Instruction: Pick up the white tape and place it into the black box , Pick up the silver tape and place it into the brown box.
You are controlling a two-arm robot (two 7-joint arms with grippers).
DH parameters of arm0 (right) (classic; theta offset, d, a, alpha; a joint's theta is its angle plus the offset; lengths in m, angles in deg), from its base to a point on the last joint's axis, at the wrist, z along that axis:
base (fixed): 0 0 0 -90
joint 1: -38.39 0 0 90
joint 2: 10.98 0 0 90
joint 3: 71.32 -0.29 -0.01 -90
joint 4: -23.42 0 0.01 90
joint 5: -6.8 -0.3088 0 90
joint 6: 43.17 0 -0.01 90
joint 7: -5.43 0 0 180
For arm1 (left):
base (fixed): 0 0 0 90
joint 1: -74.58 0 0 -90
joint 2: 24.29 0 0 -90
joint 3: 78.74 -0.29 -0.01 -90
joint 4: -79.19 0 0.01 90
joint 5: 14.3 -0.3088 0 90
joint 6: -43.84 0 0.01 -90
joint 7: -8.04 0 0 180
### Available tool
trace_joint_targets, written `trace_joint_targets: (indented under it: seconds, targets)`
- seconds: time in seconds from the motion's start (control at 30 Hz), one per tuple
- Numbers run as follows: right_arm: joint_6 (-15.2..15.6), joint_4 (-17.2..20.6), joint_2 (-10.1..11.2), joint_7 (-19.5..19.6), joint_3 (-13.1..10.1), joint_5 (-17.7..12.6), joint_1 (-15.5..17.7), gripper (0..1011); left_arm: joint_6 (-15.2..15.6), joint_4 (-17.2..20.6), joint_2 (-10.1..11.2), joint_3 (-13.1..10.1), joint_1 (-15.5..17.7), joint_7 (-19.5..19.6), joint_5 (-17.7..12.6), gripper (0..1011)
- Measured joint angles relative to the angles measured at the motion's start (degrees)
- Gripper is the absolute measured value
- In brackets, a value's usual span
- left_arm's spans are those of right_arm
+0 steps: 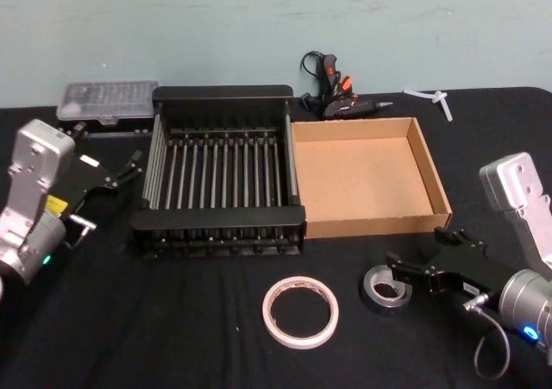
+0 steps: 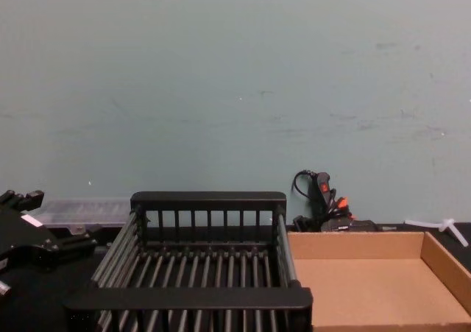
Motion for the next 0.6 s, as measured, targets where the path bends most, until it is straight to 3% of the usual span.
trace_joint_targets:
  seconds: [0.6]
  targets:
    - [3.62,-2.04,-0.80,-2.38,0.67,2.41,-0.69,1002,0.00,0.00,0.00,0.00,0.00,0.00,0.00,1001]
